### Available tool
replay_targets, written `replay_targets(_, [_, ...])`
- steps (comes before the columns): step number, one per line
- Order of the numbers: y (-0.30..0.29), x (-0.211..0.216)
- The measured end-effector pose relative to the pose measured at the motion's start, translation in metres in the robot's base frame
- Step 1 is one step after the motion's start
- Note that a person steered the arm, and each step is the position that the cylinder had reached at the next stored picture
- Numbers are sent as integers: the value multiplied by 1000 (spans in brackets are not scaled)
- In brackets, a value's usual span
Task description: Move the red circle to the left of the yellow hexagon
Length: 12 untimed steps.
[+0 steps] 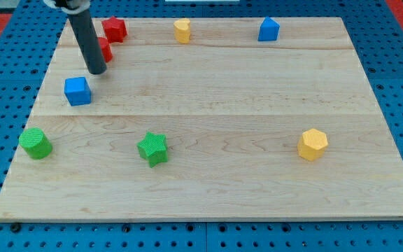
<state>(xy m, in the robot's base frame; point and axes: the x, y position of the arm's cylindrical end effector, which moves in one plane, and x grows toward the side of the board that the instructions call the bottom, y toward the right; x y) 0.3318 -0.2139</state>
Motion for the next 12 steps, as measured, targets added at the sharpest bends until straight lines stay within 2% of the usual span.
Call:
replay_targets(1, [-49,-18])
replay_targets(2, [-14,-53])
replay_targets(3, [91,-31])
replay_targets(4, [158,-12])
replay_targets(5, [122,-24])
replay_targets(7, [346,41])
replay_targets(9, [356,55])
replay_targets(11, [344,23])
replay_targets(12, [360,3])
